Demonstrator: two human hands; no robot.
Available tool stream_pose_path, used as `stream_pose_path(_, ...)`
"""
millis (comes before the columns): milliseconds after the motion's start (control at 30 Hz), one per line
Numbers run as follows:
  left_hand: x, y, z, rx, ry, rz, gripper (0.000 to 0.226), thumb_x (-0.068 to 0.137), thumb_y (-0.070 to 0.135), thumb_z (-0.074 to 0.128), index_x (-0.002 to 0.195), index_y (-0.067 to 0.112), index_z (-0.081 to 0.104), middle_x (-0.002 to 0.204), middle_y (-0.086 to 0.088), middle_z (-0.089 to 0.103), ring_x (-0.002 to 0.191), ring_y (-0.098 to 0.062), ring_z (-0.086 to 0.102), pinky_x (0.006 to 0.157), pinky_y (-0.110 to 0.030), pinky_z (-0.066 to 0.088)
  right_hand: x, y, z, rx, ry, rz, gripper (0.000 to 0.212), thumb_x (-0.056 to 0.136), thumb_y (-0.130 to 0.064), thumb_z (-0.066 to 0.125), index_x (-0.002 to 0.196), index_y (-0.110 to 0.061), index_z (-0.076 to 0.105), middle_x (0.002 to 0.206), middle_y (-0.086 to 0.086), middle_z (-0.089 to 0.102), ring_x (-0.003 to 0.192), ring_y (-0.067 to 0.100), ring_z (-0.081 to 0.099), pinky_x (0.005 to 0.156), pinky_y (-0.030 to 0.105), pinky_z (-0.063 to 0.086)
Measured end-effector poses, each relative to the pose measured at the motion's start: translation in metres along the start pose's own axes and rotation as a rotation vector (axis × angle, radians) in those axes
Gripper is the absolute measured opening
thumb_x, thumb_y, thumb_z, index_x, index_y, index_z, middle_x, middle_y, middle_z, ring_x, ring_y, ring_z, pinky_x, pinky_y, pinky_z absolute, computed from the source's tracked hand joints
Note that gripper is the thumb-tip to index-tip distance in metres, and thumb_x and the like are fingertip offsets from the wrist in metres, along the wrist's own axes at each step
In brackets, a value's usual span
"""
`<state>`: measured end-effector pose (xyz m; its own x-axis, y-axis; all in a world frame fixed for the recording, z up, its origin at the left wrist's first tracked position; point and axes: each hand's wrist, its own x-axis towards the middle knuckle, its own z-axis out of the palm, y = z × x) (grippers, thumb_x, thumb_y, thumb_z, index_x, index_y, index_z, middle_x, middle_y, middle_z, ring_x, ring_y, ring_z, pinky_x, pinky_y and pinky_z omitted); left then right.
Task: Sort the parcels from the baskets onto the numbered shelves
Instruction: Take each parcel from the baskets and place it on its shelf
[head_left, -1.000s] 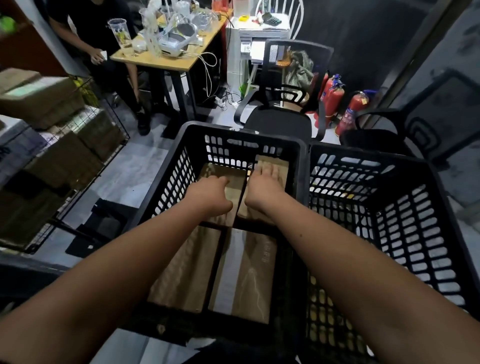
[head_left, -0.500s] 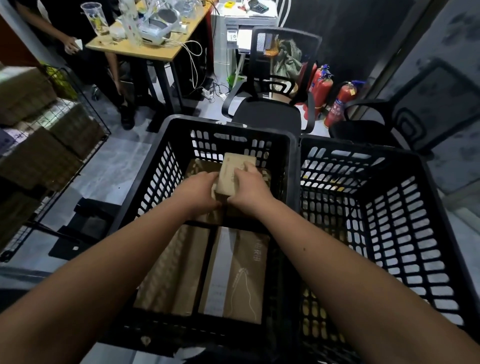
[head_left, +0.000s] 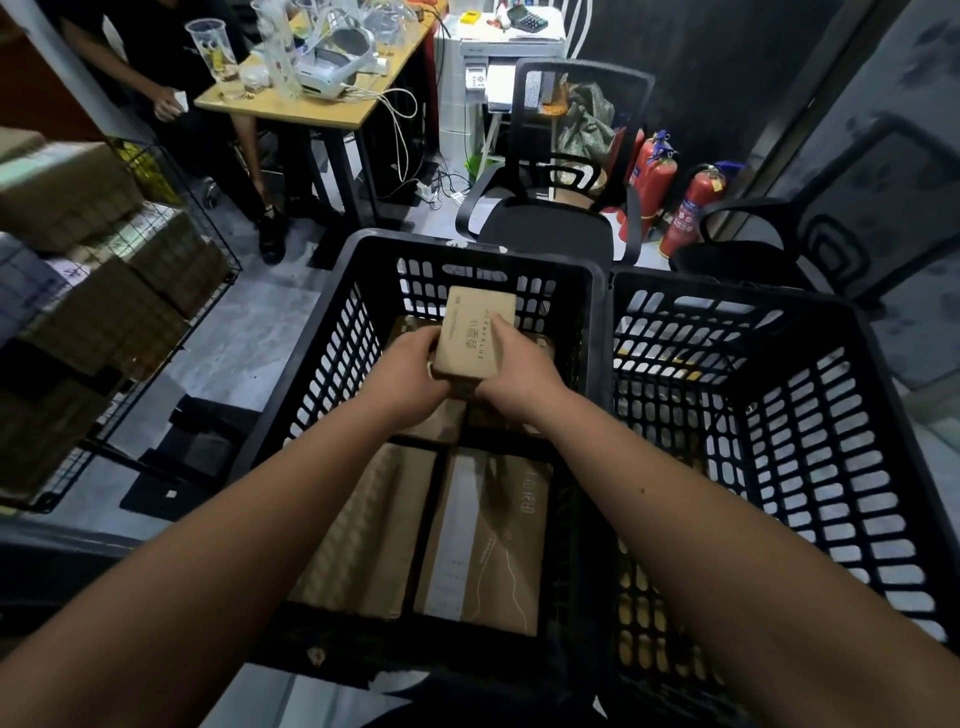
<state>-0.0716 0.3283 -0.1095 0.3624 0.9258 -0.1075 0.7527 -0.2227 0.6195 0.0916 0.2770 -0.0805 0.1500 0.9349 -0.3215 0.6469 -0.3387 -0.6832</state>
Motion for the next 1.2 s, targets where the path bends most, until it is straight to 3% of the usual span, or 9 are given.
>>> stream_pose_path(233,-0.069,-0.001,-0.01,-0.138,0.031,-0.043,0.083,0.086,0.036,0.084,0.156,0.03,0.04,0.151,0.006,0.052,0.133,-0.013,0.054,0.108,-0.043,0.052,-0.059,-0.008,-0.002,0.166,-0.007,-0.108,0.101,0.08,-0.011,0.084,0.16,-0.029,0.026,0.134,-0.009,0.057,0.122,0.014,0.057,0.092,0.033,0.058)
stream_pose_path(367,-0.103,0.006,-0.013,-0.351,0.07,-0.078,0.076,0.09,0.021,0.079,0.156,0.03,0.041,0.149,0.007,0.054,0.134,-0.011,0.052,0.097,-0.029,0.052,-0.086,-0.008,0.008,0.313,-0.009,-0.065,0.078,0.083,-0.004,0.082,0.148,-0.023,0.044,0.11,-0.022,0.052,0.106,0.003,0.059,0.068,0.011,0.051)
stream_pose_path(433,-0.118,0.007,-0.012,-0.448,0.07,-0.108,0.073,0.092,0.018,0.077,0.155,0.031,0.043,0.144,0.008,0.058,0.129,-0.01,0.056,0.095,-0.025,0.051,-0.098,-0.004,0.017,0.389,0.014,-0.041,0.063,0.084,-0.002,0.08,0.137,-0.025,0.054,0.106,-0.022,0.058,0.102,-0.002,0.06,0.059,0.003,0.047)
stream_pose_path(500,-0.129,0.004,-0.011,-0.499,0.046,-0.11,0.068,0.093,0.02,0.076,0.152,0.036,0.048,0.139,0.011,0.062,0.122,-0.009,0.062,0.096,-0.03,0.056,-0.108,0.0,0.026,0.421,0.043,-0.036,0.062,0.085,-0.004,0.08,0.141,-0.02,0.059,0.114,-0.013,0.065,0.109,0.006,0.063,0.059,0.0,0.045)
stream_pose_path(633,-0.147,-0.002,-0.01,-0.517,-0.024,-0.108,0.06,0.096,0.02,0.072,0.15,0.037,0.052,0.131,0.011,0.068,0.116,-0.01,0.067,0.095,-0.033,0.057,-0.132,0.005,0.035,0.423,0.055,-0.008,0.062,0.089,-0.011,0.079,0.146,-0.022,0.057,0.12,-0.011,0.065,0.101,-0.001,0.059,0.065,0.006,0.047)
stream_pose_path(833,-0.17,-0.01,-0.002,-0.434,-0.143,-0.112,0.062,0.096,0.013,0.072,0.153,0.027,0.05,0.14,0.009,0.062,0.121,-0.01,0.061,0.09,-0.022,0.049,-0.158,0.011,0.048,0.369,0.03,0.073,0.063,0.089,-0.005,0.077,0.147,-0.02,0.056,0.139,-0.001,0.065,0.127,0.018,0.06,0.095,0.03,0.057)
stream_pose_path(967,-0.182,-0.013,0.001,-0.411,-0.179,-0.119,0.063,0.094,0.006,0.071,0.152,0.022,0.052,0.139,0.008,0.063,0.128,-0.011,0.058,0.088,-0.014,0.044,-0.17,0.011,0.062,0.253,0.009,0.112,0.065,0.087,-0.007,0.079,0.146,-0.017,0.055,0.145,0.002,0.061,0.136,0.023,0.055,0.11,0.042,0.051)
stream_pose_path(1067,-0.188,-0.009,-0.004,-0.433,-0.182,-0.127,0.054,0.096,0.008,0.069,0.146,0.023,0.056,0.132,0.009,0.065,0.122,-0.013,0.061,0.082,-0.015,0.046,-0.177,0.01,0.066,0.259,0.041,0.129,0.058,0.087,-0.012,0.079,0.141,-0.018,0.059,0.14,0.001,0.064,0.131,0.022,0.059,0.104,0.039,0.056)
stream_pose_path(1200,-0.19,-0.001,-0.015,-0.493,-0.144,-0.139,0.033,0.099,0.015,0.067,0.132,0.019,0.065,0.117,0.001,0.073,0.101,-0.011,0.068,0.067,-0.016,0.048,-0.185,0.007,0.059,0.276,0.139,0.094,0.017,0.094,-0.025,0.075,0.109,-0.019,0.073,0.101,-0.001,0.074,0.094,0.016,0.071,0.071,0.027,0.056)
